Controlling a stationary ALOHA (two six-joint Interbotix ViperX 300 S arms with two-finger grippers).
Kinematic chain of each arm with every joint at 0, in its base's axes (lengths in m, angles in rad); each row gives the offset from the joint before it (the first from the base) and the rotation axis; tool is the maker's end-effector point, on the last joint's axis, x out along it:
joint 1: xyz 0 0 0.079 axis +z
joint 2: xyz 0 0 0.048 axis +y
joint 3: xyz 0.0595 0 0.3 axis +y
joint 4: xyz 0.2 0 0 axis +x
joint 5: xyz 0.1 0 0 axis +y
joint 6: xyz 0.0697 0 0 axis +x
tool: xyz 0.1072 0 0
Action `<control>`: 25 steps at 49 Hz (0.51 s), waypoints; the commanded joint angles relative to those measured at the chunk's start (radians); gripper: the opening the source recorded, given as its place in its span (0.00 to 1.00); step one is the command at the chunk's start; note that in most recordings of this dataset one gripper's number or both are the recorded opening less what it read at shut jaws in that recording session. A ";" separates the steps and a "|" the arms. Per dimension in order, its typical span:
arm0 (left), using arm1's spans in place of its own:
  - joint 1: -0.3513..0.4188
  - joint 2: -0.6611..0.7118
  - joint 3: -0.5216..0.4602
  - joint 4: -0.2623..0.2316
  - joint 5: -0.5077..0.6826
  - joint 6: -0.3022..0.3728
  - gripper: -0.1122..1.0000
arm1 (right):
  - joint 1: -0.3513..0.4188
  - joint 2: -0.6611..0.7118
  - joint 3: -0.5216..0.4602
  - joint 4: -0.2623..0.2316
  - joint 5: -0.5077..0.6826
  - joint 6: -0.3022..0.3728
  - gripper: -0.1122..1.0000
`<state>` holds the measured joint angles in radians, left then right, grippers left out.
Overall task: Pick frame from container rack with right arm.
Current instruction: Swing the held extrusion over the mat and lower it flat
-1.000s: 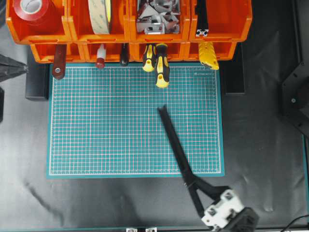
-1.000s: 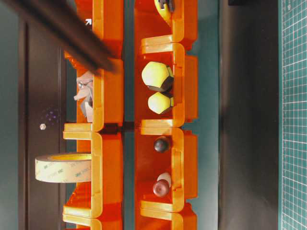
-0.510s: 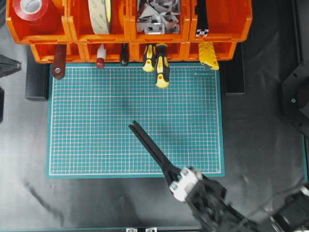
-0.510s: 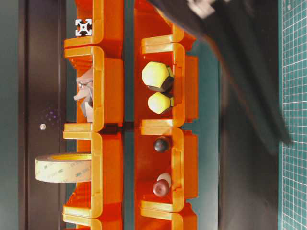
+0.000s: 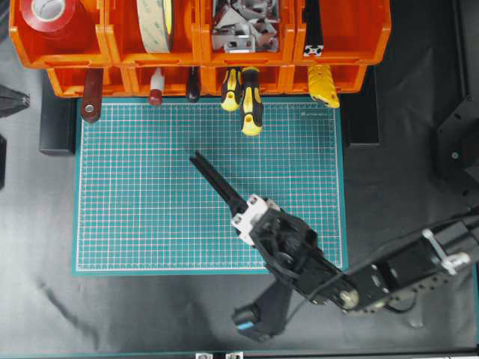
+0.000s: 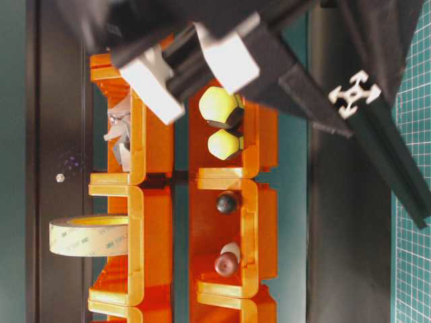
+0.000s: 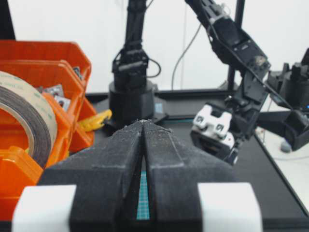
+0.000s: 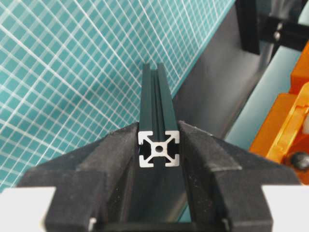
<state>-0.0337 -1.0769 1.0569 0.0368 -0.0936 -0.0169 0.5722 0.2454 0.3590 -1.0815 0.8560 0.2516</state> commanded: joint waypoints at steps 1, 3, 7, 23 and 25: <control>-0.002 0.009 -0.029 0.003 -0.005 -0.003 0.10 | -0.006 0.003 -0.034 -0.005 -0.012 0.000 0.32; -0.002 0.009 -0.029 0.003 -0.005 -0.003 0.10 | -0.011 0.011 -0.038 -0.005 -0.011 0.000 0.32; -0.002 0.009 -0.029 0.003 -0.005 -0.003 0.10 | -0.012 0.026 -0.055 -0.003 -0.011 0.000 0.32; -0.002 0.012 -0.029 0.003 -0.005 -0.003 0.10 | -0.015 0.052 -0.072 0.114 -0.014 0.008 0.32; -0.002 0.012 -0.029 0.003 -0.005 -0.002 0.10 | -0.014 0.054 -0.072 0.127 -0.017 0.008 0.32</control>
<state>-0.0337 -1.0753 1.0554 0.0368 -0.0936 -0.0169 0.5599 0.3129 0.3068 -0.9894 0.8498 0.2577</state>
